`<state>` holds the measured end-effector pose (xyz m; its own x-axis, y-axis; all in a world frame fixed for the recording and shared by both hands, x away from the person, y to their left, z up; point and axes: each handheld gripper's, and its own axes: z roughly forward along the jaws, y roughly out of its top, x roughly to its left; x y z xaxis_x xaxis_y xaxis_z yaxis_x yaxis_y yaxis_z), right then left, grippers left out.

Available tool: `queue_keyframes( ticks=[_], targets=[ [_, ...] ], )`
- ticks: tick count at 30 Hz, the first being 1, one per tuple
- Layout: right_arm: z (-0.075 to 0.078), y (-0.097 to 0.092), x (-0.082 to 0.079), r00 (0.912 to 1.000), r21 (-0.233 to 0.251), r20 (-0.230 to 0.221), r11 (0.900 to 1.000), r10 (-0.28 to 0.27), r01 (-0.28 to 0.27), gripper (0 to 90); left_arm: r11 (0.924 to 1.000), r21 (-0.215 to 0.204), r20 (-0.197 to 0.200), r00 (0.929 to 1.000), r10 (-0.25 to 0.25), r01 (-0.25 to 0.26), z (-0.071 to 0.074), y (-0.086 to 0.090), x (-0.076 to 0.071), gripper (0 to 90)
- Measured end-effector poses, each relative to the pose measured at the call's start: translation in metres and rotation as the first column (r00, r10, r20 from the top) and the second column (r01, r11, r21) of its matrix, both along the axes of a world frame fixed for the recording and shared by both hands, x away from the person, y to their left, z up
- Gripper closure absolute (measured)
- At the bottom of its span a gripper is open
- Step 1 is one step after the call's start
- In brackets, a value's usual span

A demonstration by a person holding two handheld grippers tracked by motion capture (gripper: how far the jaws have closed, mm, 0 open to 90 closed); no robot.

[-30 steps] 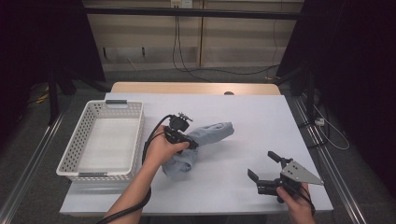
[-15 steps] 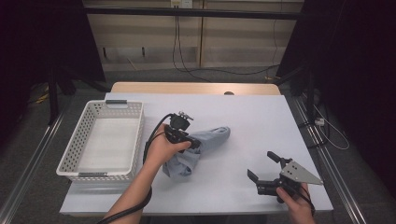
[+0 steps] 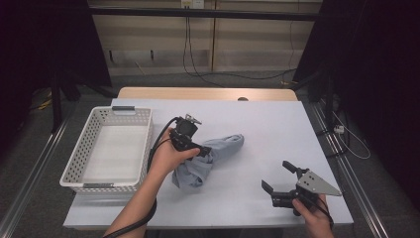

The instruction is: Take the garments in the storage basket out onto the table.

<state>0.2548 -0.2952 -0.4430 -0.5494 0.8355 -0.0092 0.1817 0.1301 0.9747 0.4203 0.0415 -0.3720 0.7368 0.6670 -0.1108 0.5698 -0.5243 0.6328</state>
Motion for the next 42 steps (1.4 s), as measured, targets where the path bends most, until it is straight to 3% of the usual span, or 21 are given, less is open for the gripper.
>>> queue_keyframes(
  ticks=[9,13,19,21,28,31,38,42],
  targets=[
    [-0.001,0.002,0.001,1.0,-0.001,-0.006,1.0,0.002,-0.002,2.0,0.9999,-0.008,0.011,0.9999,0.009,-0.008,0.01,0.011,-0.006,13.2],
    [0.0,0.002,0.002,0.9999,-0.006,-0.016,1.0,0.006,-0.006,2.0,0.9993,-0.03,-0.014,0.9997,0.022,-0.022,0.011,0.018,-0.01,13.0],
    [0.001,0.001,0.005,0.9995,-0.013,-0.031,0.9999,-0.003,0.003,2.0,0.9991,-0.034,-0.016,0.9996,0.024,-0.024,0.008,0.023,-0.013,12.9],
    [0.001,0.0,0.007,0.9989,-0.021,-0.044,0.9997,-0.014,0.013,2.0,0.9981,-0.054,-0.028,0.9992,0.029,-0.031,0.007,0.025,-0.014,12.9],
    [0.005,-0.001,0.017,0.9974,-0.012,-0.069,0.9997,-0.021,0.02,2.1,0.9956,-0.077,-0.013,0.9985,0.052,-0.053,0.009,0.035,-0.019,11.5],
    [0.007,0.002,0.023,0.9948,-0.05,-0.094,0.9981,-0.04,0.036,2.7,0.9928,-0.089,-0.031,0.9965,0.077,-0.08,0.01,0.038,-0.022,10.9],
    [0.006,0.012,0.038,0.9905,-0.043,-0.135,0.9989,-0.024,0.019,2.7,0.9913,-0.103,-0.021,0.9966,0.08,-0.082,0.005,0.039,-0.028,9.6],
    [0.007,0.017,0.044,0.991,-0.059,-0.133,0.9982,-0.016,0.008,2.7,0.9903,-0.115,-0.039,0.9965,0.074,-0.078,0.004,0.04,-0.026,9.2]
  ],
)
